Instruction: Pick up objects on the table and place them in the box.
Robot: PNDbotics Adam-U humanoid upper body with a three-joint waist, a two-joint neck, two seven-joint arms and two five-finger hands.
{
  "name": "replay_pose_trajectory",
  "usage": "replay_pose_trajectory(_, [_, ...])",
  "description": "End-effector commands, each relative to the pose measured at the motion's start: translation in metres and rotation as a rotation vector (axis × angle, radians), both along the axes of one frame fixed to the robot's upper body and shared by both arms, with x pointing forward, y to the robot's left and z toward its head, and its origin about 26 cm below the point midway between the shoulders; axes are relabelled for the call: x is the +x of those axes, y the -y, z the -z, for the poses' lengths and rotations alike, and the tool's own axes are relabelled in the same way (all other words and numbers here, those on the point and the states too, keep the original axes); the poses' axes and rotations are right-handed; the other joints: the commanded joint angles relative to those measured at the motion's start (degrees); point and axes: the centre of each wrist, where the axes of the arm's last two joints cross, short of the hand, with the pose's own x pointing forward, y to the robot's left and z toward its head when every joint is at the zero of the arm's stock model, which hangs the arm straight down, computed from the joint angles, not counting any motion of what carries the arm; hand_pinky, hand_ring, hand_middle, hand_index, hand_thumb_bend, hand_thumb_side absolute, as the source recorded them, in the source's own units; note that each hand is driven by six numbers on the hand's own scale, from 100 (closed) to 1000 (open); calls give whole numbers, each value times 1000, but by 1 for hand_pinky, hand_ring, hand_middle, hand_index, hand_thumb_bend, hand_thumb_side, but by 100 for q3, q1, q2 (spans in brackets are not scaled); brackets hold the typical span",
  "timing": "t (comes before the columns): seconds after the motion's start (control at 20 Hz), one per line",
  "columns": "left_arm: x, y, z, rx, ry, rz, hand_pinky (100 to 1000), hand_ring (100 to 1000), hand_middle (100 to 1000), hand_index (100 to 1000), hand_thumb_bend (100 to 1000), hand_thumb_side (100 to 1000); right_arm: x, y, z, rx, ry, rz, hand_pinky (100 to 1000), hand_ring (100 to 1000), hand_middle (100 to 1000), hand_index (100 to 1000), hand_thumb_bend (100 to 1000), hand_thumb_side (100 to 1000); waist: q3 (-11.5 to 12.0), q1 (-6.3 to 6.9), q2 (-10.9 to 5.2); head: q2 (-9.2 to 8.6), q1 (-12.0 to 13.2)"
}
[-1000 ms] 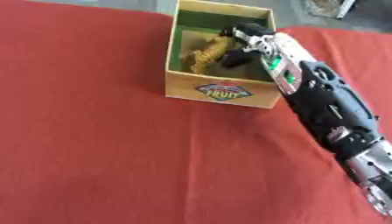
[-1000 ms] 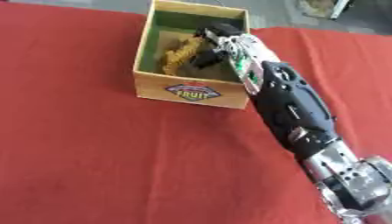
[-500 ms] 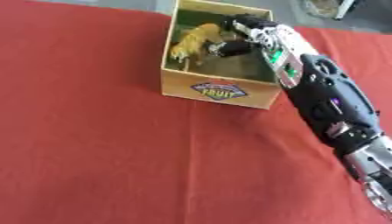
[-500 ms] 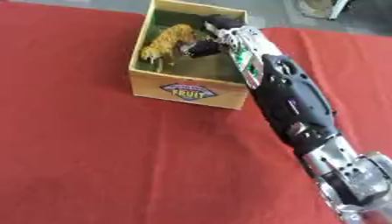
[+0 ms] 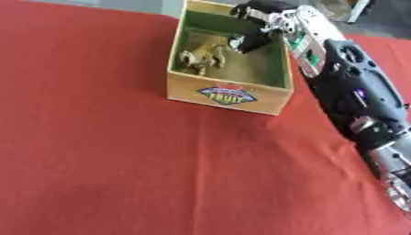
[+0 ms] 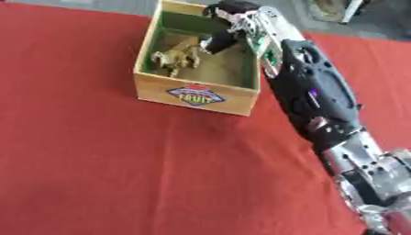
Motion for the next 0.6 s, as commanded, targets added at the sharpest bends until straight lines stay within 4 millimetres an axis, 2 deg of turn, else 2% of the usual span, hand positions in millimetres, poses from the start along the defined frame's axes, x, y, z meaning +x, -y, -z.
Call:
replay_pose_trajectory(0.05, [-3,-3,-6,16,20,-1,509,470,588,680,100,638,-9,8,-25,6,59,3,946,897,844,976,100,510,-5,44,-163,-7,18])
replay_pose_trajectory(0.1, [-3,-3,-5,15,19,-2,510,470,588,680,100,638,-10,7,-28,10,66,-1,940,875,813,951,100,486,-16,55,-178,7,32])
replay_pose_trajectory(0.35, [-3,-5,-3,4,12,-11,512,471,589,681,100,637,-30,8,-55,50,223,-102,938,854,800,942,100,475,-134,131,-279,102,169])
replay_pose_trajectory(0.6, [-3,-6,-3,-8,12,-21,513,472,589,681,100,635,-51,19,-62,76,340,-156,930,842,797,922,100,466,-260,219,-377,192,312])
